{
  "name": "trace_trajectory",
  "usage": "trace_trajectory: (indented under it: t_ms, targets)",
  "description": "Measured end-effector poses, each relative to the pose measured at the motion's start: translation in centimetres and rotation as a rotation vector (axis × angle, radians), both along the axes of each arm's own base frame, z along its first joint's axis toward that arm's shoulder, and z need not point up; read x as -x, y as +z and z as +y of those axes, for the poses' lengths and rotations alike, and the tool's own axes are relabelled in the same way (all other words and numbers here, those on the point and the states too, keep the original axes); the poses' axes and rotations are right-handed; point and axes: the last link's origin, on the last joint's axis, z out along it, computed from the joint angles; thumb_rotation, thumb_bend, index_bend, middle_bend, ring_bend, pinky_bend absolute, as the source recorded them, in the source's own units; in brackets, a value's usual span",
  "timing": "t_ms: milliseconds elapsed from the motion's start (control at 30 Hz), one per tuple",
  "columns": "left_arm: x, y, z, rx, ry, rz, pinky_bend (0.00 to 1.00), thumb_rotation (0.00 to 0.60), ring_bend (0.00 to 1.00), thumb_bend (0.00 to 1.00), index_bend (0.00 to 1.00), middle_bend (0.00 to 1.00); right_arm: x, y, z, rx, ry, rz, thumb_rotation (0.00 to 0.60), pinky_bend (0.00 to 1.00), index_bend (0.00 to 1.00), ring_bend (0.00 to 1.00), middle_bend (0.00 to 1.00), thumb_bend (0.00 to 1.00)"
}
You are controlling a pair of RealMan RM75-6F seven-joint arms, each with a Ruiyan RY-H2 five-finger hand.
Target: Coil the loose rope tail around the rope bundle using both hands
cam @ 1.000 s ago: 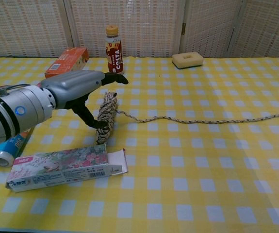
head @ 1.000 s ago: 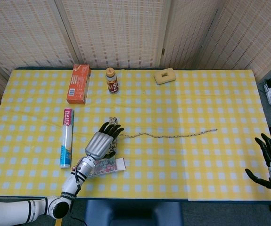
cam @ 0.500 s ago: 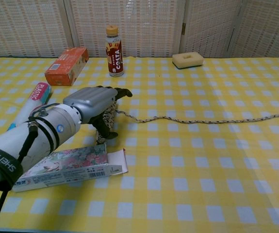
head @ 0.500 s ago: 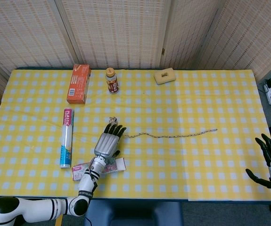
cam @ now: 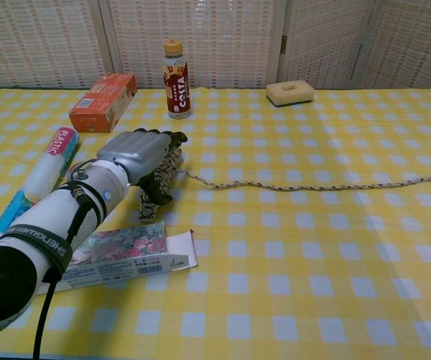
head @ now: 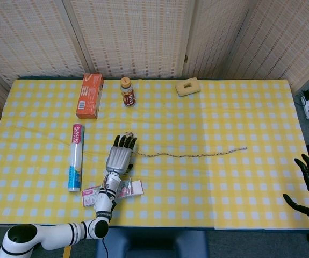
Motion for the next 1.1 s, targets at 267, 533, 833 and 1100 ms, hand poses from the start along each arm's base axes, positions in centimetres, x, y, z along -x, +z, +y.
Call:
trace_trajectory:
  t_ms: [267,533,833,1100]
  targets:
    - [2.0,1.6,1.1,-0.032,0.057,0.036,0.14,0.6,0.15,0.3,0.16,0.12,-0.2,0.0,0.0,0.001,0.01,0.0,0.6,0.0,0.0,0.0,0.0,0.27]
    - [2.7,1.6,1.4,0.005,0.078,0.011,0.43,0.6,0.34,0.3,0.32,0.28,-0.2,0.1,0.3,0.007,0.009,0.001,0.6,0.0,0.0,0.0,0.0,0.27]
    - [3.1,1.3,1.9,0.008,0.076,-0.011,0.48,0.6,0.39,0.3,0.36,0.32,-0.2,0.2,0.3,0.01,0.0,0.004,0.6,0.0,0.0,0.0,0.0,0.27]
    - [3.2,1.3,2.3,0.004,0.076,-0.019,0.56,0.6,0.47,0.51,0.49,0.43,-0.2,0.2,0.3,0.009,-0.006,0.007,0.6,0.0,0.0,0.0,0.0,0.27]
